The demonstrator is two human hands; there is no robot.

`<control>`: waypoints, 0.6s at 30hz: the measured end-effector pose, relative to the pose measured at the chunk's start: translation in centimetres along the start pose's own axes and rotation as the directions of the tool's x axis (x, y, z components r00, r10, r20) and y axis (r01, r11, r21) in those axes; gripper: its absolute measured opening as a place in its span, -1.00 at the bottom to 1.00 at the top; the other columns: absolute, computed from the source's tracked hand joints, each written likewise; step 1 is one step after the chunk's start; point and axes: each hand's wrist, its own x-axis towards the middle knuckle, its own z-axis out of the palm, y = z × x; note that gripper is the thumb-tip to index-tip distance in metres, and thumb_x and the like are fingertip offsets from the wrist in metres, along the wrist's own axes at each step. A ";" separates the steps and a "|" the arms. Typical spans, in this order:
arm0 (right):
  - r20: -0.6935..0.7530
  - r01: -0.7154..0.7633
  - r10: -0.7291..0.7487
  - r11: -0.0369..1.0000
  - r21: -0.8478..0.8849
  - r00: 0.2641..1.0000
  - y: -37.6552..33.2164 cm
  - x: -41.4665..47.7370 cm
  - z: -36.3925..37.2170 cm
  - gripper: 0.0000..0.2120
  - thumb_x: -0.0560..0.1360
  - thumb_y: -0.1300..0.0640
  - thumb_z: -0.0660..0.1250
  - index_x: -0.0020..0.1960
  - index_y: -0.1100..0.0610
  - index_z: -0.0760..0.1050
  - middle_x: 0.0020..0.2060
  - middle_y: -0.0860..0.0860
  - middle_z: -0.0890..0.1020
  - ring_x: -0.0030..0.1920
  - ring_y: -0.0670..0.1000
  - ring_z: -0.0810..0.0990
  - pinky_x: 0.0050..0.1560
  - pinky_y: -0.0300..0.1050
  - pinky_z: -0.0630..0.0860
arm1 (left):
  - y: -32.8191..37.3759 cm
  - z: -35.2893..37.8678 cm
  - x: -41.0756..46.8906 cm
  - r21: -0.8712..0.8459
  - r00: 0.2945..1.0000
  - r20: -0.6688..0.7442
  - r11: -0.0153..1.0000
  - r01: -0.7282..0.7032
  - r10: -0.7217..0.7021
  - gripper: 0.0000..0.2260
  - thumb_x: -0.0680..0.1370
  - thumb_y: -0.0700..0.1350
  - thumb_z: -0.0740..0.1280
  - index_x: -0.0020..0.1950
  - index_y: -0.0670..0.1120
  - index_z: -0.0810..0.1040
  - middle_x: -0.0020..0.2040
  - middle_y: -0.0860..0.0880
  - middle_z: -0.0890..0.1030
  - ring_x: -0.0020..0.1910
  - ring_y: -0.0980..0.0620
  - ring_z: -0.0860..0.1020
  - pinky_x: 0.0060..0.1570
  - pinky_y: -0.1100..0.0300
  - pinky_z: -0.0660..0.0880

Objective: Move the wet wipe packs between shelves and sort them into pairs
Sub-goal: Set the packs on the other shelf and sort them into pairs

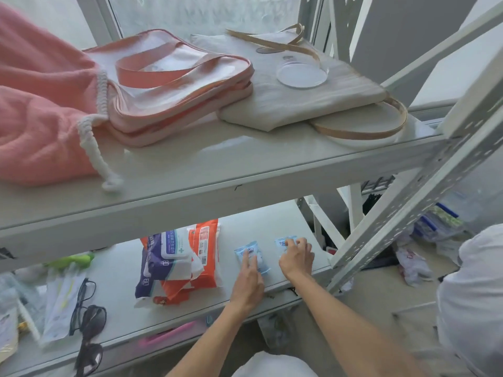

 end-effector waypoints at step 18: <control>-0.122 0.045 -0.037 0.997 0.057 0.992 5.3 1.1 -0.2 -0.65 0.59 0.20 0.38 0.37 0.16 0.55 0.34 0.15 0.53 0.34 0.19 0.49 0.26 0.09 0.49 | 2.2 2.7 2.2 0.020 0.999 0.032 0.999 -0.037 0.036 -0.42 0.57 -0.29 0.23 0.60 -0.02 0.30 0.65 -0.16 -0.01 0.58 -0.20 0.26 0.49 0.06 0.40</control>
